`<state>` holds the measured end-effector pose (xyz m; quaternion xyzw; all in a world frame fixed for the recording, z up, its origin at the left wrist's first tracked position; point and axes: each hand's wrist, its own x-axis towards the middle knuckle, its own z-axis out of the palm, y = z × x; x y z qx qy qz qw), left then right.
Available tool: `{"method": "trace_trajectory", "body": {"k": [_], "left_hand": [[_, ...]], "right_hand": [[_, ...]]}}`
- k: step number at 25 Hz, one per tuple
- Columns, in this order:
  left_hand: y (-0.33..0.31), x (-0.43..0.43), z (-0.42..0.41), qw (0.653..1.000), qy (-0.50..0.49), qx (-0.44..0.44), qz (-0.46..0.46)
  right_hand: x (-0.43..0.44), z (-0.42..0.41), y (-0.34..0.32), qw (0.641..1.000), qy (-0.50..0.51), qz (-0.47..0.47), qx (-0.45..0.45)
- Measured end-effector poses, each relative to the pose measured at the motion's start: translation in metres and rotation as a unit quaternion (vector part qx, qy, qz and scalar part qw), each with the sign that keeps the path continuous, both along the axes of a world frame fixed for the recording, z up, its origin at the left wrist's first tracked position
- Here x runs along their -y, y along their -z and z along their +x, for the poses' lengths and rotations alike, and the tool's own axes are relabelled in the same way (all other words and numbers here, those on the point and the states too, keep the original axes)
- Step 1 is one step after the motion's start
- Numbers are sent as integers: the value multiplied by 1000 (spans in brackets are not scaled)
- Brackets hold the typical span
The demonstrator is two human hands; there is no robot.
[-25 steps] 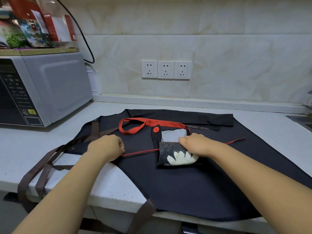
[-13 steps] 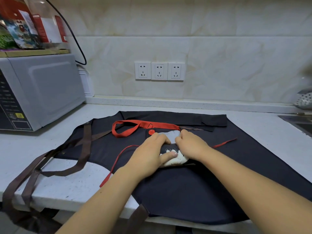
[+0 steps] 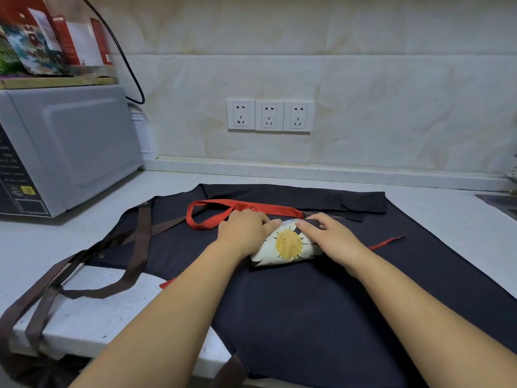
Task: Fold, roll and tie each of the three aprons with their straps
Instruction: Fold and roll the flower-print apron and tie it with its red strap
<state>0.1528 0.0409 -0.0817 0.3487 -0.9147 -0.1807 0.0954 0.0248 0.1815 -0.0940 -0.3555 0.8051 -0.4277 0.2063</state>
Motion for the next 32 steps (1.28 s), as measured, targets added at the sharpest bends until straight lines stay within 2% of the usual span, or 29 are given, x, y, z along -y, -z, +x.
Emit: {"method": "trace_trajectory", "body": {"k": [2,4,6,9,12,14,19,23,27,32], "left_hand": [[-1,-2,-8,995,7,-27,-100],[4,-14,-15,988,58,-28,-139],[12,-17,-20,988,103,9,-119],[8,-3,-28,992,108,66,-26],[2,6,-39,989,109,97,-10],[-2,10,-42,991,90,103,-5],[-11,21,-52,989,72,125,29],[-11,22,-60,983,79,164,0],[-4,19,-56,985,100,120,70],[8,17,-55,995,77,60,-30]], "right_hand": [[14,-10,1,998,8,57,-26],[26,-20,3,993,11,101,-54],[36,-25,4,992,21,112,-56],[42,-20,9,992,69,85,-65],[37,-15,15,985,124,79,-91],[32,-18,15,988,113,67,-75],[16,-35,11,998,-5,-5,62],[13,-36,13,997,-35,-19,67],[11,-36,12,995,-47,-35,83],[11,-35,10,985,-60,-84,140]]}}
